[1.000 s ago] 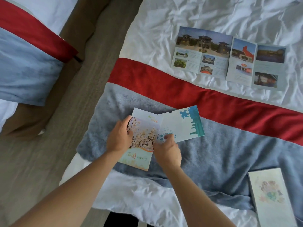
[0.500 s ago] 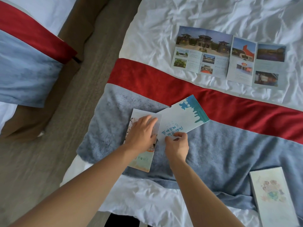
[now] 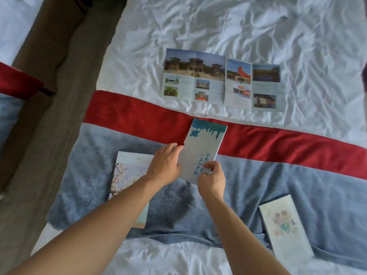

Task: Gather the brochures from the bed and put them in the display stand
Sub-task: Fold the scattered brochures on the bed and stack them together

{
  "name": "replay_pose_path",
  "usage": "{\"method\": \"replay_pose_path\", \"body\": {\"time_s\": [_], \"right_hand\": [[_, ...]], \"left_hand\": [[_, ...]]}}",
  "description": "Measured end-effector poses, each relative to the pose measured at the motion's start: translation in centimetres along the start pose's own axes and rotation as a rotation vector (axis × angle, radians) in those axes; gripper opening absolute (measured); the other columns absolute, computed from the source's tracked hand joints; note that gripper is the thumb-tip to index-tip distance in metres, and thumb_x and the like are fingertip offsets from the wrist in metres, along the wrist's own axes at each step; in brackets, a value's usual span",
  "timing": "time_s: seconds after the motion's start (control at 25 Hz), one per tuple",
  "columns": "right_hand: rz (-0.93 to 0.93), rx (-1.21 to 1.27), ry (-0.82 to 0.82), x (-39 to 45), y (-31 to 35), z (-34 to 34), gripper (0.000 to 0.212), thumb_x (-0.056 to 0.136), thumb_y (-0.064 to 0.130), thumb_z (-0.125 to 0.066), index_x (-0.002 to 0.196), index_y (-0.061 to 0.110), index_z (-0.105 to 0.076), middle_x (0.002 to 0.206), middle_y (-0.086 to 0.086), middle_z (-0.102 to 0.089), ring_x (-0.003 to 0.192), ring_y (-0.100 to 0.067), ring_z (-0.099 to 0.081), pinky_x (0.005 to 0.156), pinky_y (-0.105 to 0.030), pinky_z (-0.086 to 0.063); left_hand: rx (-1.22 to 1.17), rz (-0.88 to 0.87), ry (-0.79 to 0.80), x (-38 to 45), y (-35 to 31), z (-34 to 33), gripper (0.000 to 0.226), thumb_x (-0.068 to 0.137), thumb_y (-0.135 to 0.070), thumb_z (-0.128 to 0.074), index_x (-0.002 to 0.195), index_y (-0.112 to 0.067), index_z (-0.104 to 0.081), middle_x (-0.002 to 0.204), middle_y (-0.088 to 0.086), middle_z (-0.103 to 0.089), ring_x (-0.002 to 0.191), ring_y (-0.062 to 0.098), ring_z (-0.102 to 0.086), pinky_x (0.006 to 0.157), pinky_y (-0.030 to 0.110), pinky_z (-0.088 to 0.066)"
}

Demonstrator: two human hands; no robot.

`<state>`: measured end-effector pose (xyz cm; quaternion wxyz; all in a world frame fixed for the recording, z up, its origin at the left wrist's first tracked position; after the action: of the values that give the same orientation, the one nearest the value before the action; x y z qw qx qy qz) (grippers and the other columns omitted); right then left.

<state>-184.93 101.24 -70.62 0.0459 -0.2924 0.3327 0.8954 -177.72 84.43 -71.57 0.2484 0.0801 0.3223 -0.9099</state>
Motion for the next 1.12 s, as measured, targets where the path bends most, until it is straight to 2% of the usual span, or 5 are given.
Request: {"method": "replay_pose_path", "body": {"time_s": [0.32,0.48,0.68,0.92,1.12], "right_hand": [[0.13,-0.265,0.048,5.5,1.0,7.7,0.021,0.075,0.004,-0.045,0.076,0.022,-0.056,0.08,0.004,-0.065,0.078,-0.024,-0.056,0.064,-0.034,-0.043],[0.297,-0.396,0.128,7.2,0.2,9.9,0.022,0.072,0.001,-0.049,0.069,0.022,-0.053,0.07,0.006,-0.056,0.075,-0.025,-0.053,0.081,-0.043,-0.044],[0.36,-0.329,-0.114,10.3,-2.3,16.4,0.048,0.077,0.001,-0.06,0.123,0.017,-0.062,0.15,-0.009,-0.045,0.141,-0.032,-0.037,0.111,-0.045,-0.032],[-0.198,0.348,0.22,12.8,-9.4,17.3,0.051,0.095,0.015,-0.061,0.143,0.017,-0.047,0.108,-0.004,-0.071,0.092,-0.024,-0.073,0.082,-0.044,-0.061],[-0.23,0.518,0.22,12.7,-11.1,18.6,0.023,0.09,-0.002,-0.053,0.098,0.014,-0.068,0.093,-0.012,-0.075,0.074,-0.027,-0.076,0.056,-0.037,-0.061]], "left_hand": [[0.361,-0.378,0.126,5.0,-10.9,-1.5,0.091,0.08,-0.008,-0.059,0.158,-0.022,-0.013,0.166,0.008,0.0,0.152,0.026,0.004,0.121,0.041,0.0],[0.303,-0.403,0.183,6.9,-15.8,-4.0,0.044,0.082,-0.018,-0.058,0.125,-0.024,-0.059,0.133,0.001,-0.057,0.133,0.022,-0.043,0.119,0.039,-0.014],[-0.058,0.108,0.148,9.9,-14.8,-5.5,0.023,0.087,-0.014,-0.053,0.102,-0.028,-0.064,0.099,-0.008,-0.068,0.089,0.019,-0.064,0.074,0.033,-0.043],[-0.641,0.572,0.05,8.8,-15.1,-8.7,0.016,0.087,-0.017,-0.058,0.093,-0.028,-0.067,0.095,-0.004,-0.073,0.082,0.019,-0.067,0.063,0.028,-0.047],[-0.307,0.367,0.12,6.5,-20.6,-11.2,0.104,0.07,-0.059,-0.074,0.153,-0.021,-0.026,0.152,0.005,-0.031,0.14,0.021,-0.031,0.11,0.034,-0.028]]}}
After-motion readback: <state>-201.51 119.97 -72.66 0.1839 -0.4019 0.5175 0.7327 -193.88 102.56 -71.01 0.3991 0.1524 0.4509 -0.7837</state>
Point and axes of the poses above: each hand's wrist, its own x-axis towards the middle knuckle, its own z-axis out of the back of the hand, y = z × x, the point moved 9 cm from there along x, towards the middle knuckle
